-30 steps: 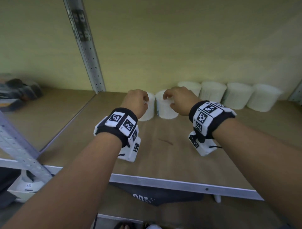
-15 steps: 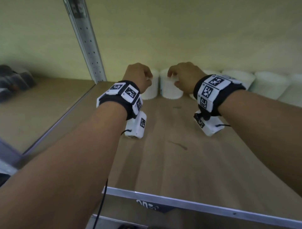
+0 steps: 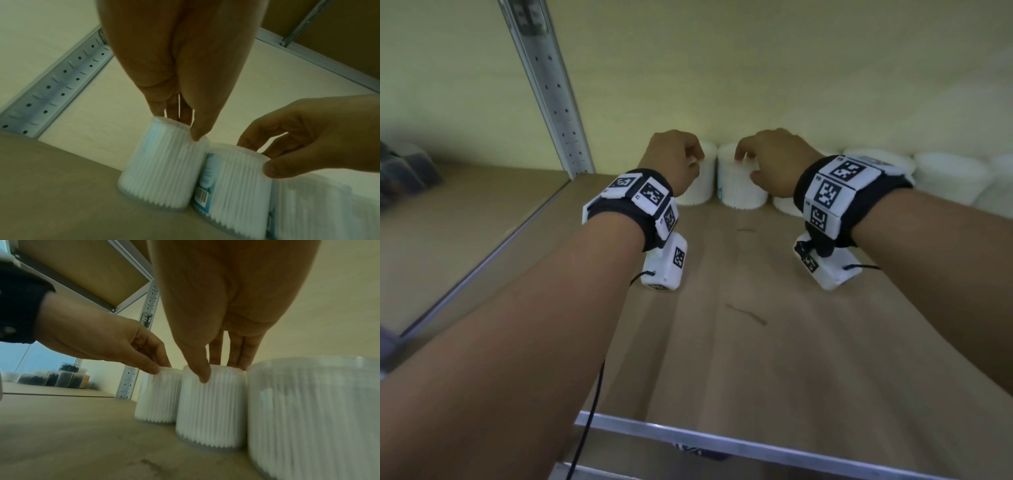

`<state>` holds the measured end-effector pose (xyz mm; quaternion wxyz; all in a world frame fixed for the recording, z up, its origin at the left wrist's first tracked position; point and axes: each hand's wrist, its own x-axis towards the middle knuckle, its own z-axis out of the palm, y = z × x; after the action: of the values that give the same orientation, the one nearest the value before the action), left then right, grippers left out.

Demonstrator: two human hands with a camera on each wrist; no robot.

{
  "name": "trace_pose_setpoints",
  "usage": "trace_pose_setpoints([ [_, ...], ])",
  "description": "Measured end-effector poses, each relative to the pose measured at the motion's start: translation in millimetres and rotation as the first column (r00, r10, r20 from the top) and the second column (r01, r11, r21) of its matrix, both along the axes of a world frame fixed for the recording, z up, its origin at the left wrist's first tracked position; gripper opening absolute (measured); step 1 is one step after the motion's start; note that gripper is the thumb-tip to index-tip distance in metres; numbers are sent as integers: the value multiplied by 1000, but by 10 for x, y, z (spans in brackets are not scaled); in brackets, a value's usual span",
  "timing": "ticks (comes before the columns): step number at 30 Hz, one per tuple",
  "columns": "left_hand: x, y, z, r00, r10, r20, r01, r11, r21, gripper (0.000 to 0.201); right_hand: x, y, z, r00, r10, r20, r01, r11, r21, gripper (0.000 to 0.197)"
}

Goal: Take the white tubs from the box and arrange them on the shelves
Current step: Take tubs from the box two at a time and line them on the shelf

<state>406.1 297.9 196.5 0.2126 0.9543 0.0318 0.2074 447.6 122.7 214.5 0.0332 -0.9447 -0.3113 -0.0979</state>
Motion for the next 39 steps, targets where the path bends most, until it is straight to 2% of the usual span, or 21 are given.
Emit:
trace_pose_setpoints([
  [3, -24, -28, 26, 1000, -2, -24, 3, 999, 36, 26, -25, -40, 16, 998, 4, -66, -4, 1000, -6, 52],
  [6, -120, -56, 65, 998, 17, -64, -15, 999, 29, 35, -124, -127, 36, 991, 21, -133, -14, 999, 52, 59],
  [10, -372, -167, 135, 998, -3, -68, 4, 1000, 15, 44, -405, -381, 101, 991, 24, -133, -9, 993, 114, 52],
  [18, -1417, -688, 359, 987, -109, -116, 110, 994, -3, 43, -1489, -1097, 294, 986, -22, -163, 46, 989, 142, 44],
  [22, -2002, -1045, 310, 975, -173, -141, 174, 985, -6, 43, -2070, -1370, 225, 973, -50, -225, 85, 985, 153, 41],
  [28, -2721, -1532, -9, 955, -243, -168, 236, 970, -60, 34, -2791, -1641, -127, 953, -75, -293, 130, 976, 174, 37],
  [34, -3128, -1761, -536, 918, -312, -244, 285, 948, -141, 26, -3259, -1923, -693, 926, -73, -372, 168, 959, 230, 31],
  [39, -3202, -1858, -1105, 814, -316, -488, 278, 949, -152, 32, -3334, -1961, -1358, 834, -108, -542, 228, 960, 161, 35],
])
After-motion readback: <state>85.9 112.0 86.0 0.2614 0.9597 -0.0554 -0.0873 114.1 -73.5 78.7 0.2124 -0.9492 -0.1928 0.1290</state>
